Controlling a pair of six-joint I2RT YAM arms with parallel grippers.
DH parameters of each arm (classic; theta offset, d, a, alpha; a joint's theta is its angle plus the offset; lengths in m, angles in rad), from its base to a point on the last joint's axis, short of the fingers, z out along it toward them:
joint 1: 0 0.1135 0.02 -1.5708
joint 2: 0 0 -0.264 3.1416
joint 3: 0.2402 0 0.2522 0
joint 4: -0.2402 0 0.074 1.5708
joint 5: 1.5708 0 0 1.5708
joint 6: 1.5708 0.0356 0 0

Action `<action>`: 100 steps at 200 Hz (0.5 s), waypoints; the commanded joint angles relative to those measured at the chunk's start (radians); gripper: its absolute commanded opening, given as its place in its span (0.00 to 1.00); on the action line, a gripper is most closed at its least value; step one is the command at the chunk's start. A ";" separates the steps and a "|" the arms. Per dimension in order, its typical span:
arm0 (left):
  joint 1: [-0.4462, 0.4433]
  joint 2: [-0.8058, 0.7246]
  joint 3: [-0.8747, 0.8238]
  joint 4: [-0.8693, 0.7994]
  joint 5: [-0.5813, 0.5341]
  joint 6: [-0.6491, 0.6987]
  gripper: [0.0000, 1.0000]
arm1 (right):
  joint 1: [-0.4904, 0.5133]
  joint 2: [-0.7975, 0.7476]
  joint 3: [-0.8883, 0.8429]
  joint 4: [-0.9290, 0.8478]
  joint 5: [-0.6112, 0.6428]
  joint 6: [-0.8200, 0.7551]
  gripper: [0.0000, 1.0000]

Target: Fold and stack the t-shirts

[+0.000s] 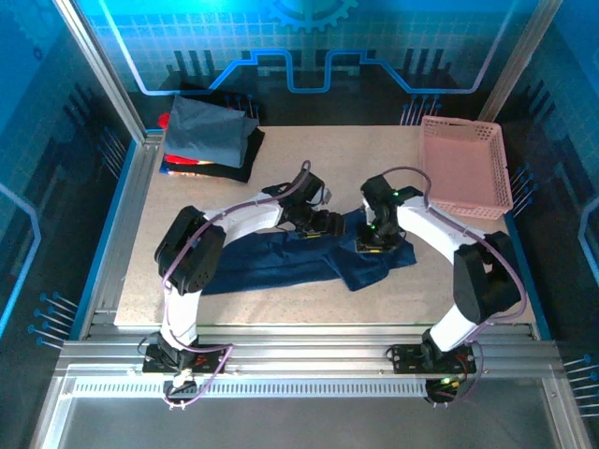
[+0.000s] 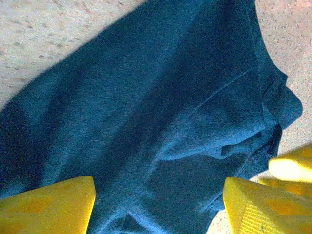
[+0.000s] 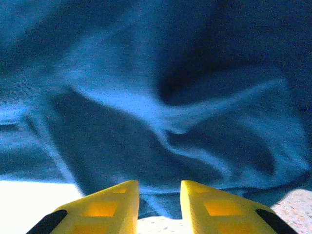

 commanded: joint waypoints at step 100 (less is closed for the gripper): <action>0.114 -0.081 -0.113 -0.032 -0.014 0.016 0.72 | -0.154 -0.099 -0.158 0.076 0.006 0.088 0.30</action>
